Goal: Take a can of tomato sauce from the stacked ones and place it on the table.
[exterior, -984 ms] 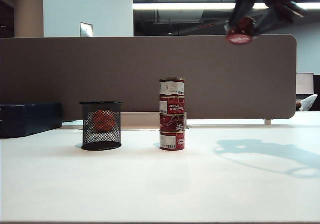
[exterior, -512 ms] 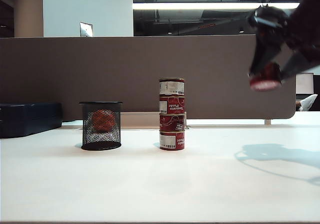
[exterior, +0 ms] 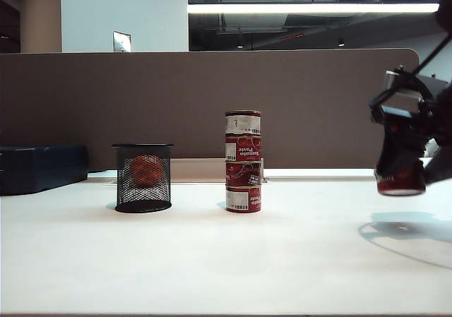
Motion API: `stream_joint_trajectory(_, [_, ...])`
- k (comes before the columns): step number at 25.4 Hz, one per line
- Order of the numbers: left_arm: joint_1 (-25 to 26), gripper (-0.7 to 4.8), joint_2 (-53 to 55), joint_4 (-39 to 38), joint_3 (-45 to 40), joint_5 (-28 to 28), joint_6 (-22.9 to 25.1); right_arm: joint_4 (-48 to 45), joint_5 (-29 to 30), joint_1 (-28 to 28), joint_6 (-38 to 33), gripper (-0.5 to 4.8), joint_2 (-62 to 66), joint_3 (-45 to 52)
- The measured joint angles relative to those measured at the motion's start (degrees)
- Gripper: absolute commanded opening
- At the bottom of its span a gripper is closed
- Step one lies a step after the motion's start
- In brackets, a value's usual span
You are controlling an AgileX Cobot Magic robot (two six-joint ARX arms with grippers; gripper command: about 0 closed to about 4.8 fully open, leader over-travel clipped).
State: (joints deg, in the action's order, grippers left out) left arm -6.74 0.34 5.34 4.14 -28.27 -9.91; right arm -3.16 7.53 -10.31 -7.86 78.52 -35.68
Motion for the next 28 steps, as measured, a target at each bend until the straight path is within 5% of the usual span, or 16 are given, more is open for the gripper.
stream_joint_trajectory(14, [0.00,-0.06,0.00,0.00,0.00,0.00,-0.02,-3.43,-2.75,-0.09,0.13,2.53,5.99,1.09])
stream_joint_trajectory(19, [0.00,-0.06,0.00,0.00,0.00,-0.02,-0.02,-2.47,-1.84,-0.09,0.15,3.43,6.03,1.11])
stream_joint_trajectory(28, [0.00,-0.06,0.00,0.00,0.00,0.00,-0.02,-2.10,-1.40,-0.09,0.00,3.41,2.62,1.11])
